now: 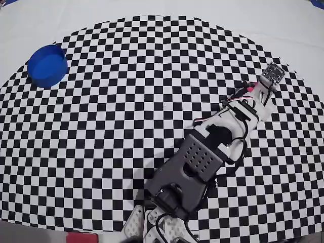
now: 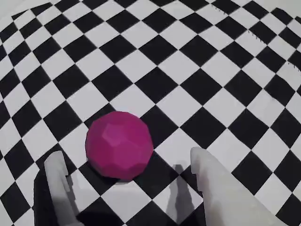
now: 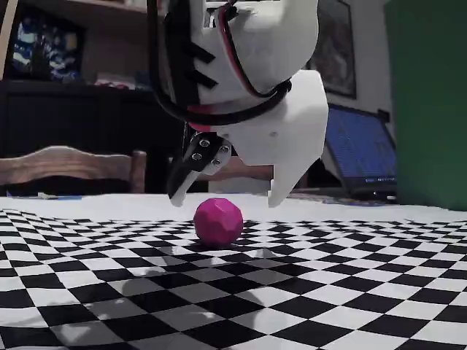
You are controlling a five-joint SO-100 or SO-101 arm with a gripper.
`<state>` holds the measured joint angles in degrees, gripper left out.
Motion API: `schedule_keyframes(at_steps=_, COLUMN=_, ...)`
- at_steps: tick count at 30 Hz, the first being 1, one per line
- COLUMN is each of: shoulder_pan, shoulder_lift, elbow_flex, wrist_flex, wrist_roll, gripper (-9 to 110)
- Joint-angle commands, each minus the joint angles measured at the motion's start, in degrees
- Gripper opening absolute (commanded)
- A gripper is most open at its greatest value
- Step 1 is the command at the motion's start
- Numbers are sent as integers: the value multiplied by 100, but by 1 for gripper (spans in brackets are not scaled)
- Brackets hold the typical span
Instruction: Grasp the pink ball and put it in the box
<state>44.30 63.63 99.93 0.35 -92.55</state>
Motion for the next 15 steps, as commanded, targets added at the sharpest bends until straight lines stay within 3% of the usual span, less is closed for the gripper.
schedule_keyframes(at_steps=1, shoulder_pan=-9, shoulder_lift=-9, elbow_flex=-334, wrist_flex=44, wrist_roll=44, gripper=31)
schedule_keyframes(at_steps=15, shoulder_pan=-79, shoulder_lift=-308, elbow_flex=-694, wrist_flex=123, wrist_roll=44, gripper=31)
